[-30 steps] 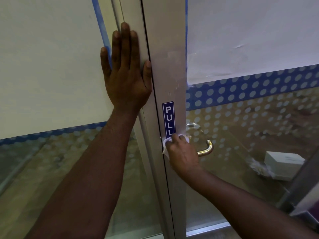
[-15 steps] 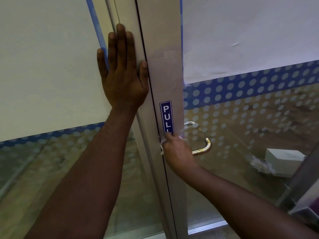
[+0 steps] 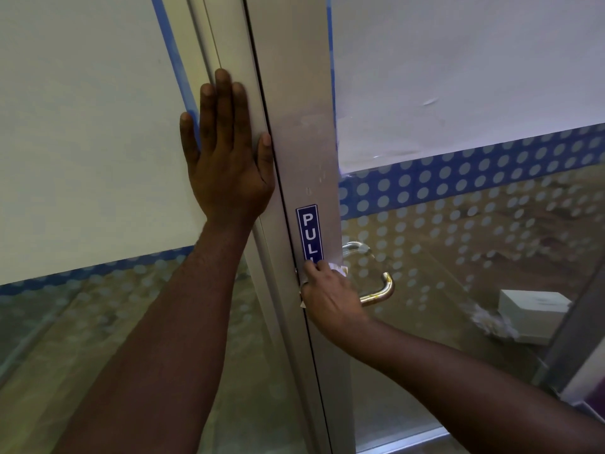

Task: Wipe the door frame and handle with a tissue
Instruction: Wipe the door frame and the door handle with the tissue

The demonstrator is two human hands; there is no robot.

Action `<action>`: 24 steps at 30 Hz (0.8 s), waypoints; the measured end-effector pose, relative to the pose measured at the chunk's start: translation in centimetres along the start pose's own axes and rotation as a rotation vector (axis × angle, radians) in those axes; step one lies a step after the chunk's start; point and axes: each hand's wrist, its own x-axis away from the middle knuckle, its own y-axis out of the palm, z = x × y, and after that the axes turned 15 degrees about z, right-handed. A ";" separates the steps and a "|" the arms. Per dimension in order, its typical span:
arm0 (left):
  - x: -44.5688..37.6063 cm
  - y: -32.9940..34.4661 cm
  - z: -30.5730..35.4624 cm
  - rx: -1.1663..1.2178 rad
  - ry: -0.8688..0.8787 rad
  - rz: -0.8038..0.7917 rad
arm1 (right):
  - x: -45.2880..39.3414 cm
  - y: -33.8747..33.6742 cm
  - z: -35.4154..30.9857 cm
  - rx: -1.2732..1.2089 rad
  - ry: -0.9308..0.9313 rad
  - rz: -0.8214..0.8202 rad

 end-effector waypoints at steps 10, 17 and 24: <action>0.1 0.0 0.0 0.004 0.009 -0.006 | 0.0 -0.2 1.1 -0.091 0.025 0.046; -0.1 0.2 -0.1 0.007 0.001 0.000 | 0.7 0.5 0.8 -0.098 -0.042 0.062; -0.1 0.0 0.2 0.025 -0.006 0.005 | 0.9 -0.2 3.0 -0.249 0.293 0.120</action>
